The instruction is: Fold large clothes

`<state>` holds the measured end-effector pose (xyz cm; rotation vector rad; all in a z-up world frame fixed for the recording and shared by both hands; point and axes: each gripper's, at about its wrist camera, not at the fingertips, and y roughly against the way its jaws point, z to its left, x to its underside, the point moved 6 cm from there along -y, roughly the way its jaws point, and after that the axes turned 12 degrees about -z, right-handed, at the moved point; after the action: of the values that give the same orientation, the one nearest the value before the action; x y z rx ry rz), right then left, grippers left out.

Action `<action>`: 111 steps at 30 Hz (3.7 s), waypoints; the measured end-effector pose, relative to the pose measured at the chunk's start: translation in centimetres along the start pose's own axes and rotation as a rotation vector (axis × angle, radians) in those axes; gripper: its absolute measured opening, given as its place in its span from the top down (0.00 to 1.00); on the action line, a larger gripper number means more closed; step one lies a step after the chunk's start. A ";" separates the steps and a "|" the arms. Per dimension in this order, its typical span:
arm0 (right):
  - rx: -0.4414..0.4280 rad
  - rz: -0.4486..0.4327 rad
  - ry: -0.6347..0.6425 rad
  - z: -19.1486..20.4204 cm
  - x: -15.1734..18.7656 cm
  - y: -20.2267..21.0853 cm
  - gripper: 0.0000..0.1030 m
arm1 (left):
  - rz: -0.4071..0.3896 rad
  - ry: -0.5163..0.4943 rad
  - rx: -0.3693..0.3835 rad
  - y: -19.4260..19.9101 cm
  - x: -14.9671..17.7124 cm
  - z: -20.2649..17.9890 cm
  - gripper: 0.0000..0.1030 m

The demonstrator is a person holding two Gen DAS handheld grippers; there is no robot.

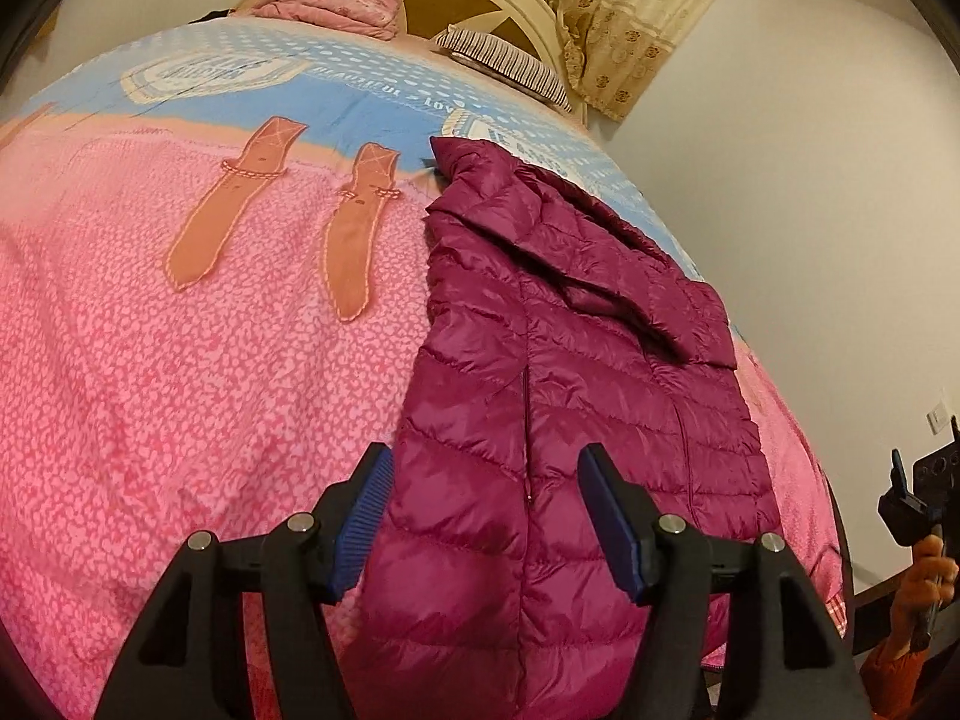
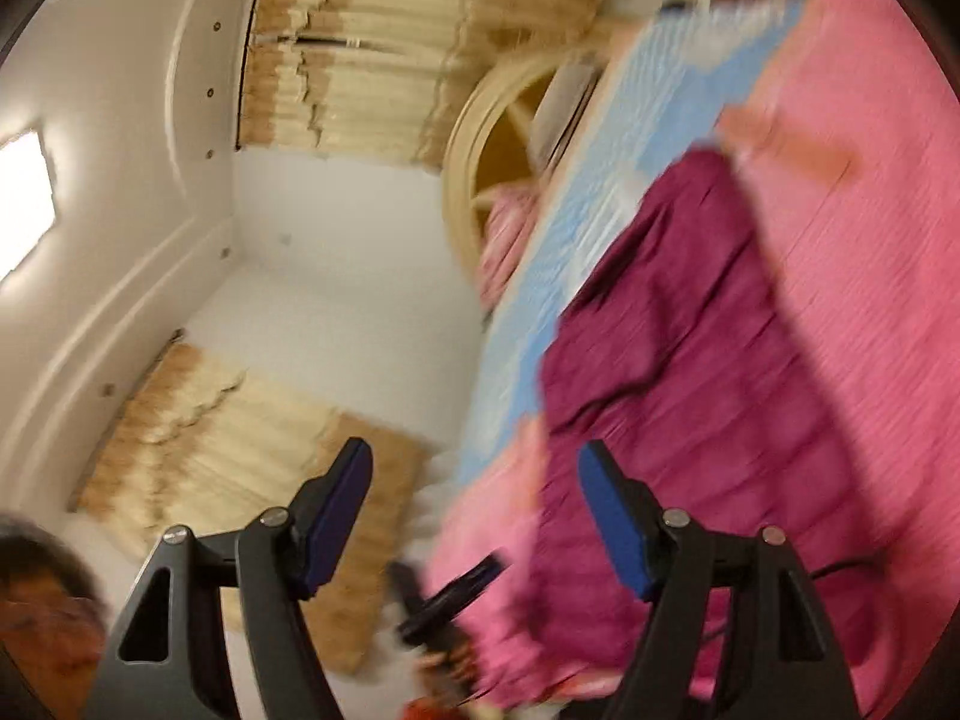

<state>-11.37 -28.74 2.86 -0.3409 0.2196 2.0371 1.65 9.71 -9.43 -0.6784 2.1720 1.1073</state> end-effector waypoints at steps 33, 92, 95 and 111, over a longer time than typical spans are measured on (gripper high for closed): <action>0.694 0.524 0.464 -13.9 8.6 -1.0 0.59 | 0.166 -0.058 0.052 -0.3 7.5 2.4 0.29; 0.625 0.431 0.429 -13.1 5.6 1.5 0.48 | -0.086 -0.101 0.366 6.7 0.4 -7.7 0.90; 0.618 0.517 0.424 -13.1 7.8 2.3 0.48 | -0.090 -0.081 0.366 6.7 0.3 -7.1 0.90; 0.300 0.342 0.331 -4.7 5.9 4.4 0.92 | -0.179 -0.081 0.392 10.1 -2.9 -8.2 0.90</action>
<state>-17.19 -27.32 -3.46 -0.4748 0.8266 2.2289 -5.42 8.64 1.80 -0.6206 2.1254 0.5833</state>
